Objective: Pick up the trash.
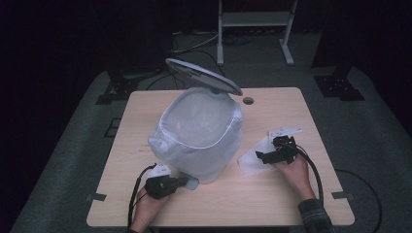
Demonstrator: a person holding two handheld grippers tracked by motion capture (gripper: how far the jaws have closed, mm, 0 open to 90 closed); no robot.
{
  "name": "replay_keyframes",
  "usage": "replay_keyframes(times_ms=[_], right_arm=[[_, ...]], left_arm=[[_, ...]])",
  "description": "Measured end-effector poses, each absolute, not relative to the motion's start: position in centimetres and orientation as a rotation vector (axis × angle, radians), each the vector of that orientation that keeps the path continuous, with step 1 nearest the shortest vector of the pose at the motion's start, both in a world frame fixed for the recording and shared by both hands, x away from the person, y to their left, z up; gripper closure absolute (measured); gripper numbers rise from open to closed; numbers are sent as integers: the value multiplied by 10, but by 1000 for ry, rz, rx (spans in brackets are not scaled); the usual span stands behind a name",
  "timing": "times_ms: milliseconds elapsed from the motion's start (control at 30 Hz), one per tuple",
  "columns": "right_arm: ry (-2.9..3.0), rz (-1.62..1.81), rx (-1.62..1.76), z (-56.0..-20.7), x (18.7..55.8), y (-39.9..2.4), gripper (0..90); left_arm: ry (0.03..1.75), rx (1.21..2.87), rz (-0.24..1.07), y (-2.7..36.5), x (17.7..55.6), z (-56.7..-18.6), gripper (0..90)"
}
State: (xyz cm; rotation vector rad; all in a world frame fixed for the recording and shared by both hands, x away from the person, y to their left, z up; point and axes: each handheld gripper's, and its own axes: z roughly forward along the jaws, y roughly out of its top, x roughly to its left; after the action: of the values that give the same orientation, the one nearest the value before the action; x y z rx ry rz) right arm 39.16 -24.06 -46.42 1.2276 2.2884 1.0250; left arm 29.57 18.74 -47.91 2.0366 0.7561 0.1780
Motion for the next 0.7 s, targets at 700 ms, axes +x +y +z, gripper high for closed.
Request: replay_keyframes(times_ms=[700], right_arm=[[2300,957,1224,-481,408,-225,9]], left_arm=[[756,2037,178,187,295,-479,900]])
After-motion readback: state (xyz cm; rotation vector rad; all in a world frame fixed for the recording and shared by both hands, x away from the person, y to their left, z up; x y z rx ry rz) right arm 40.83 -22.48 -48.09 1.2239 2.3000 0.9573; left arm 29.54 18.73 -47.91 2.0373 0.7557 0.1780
